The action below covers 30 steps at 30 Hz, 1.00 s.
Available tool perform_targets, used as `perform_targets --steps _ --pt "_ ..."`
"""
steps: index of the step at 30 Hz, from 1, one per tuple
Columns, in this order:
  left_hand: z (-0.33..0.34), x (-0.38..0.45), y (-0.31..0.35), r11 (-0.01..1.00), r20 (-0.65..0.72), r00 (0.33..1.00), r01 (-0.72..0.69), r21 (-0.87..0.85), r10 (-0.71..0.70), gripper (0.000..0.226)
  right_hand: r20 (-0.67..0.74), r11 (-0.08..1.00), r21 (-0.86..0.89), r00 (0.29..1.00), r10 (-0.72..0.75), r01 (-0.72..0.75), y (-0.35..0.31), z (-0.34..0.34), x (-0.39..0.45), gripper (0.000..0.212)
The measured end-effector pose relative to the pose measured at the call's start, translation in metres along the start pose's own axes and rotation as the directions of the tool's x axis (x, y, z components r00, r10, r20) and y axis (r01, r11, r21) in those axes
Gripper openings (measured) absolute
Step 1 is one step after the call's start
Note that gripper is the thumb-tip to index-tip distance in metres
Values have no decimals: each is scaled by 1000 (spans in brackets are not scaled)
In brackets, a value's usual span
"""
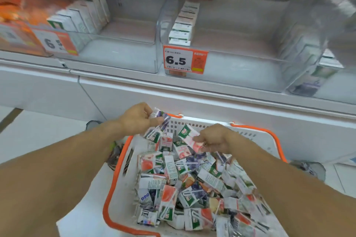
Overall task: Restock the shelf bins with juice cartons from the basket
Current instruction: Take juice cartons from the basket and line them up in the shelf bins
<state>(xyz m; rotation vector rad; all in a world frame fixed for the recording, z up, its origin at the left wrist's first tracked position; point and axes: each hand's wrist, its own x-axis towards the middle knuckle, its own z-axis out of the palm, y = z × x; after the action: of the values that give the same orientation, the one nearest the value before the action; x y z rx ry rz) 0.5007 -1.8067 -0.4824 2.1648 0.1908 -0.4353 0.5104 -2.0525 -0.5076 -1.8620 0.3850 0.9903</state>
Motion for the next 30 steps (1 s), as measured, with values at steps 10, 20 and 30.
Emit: perform_targets --steps 10,20,30 --pt "-38 -46 78 797 191 982 123 -592 -10 43 309 922 351 910 -278 163 -35 -50 -118 31" --pt "-7 -54 99 731 204 951 -33 -682 233 48 107 836 494 938 -328 236 -61 -23 -128 18" --pt "-35 -53 75 762 89 976 -96 -641 198 62 31 866 161 875 -484 473 -80 -13 -124 45"
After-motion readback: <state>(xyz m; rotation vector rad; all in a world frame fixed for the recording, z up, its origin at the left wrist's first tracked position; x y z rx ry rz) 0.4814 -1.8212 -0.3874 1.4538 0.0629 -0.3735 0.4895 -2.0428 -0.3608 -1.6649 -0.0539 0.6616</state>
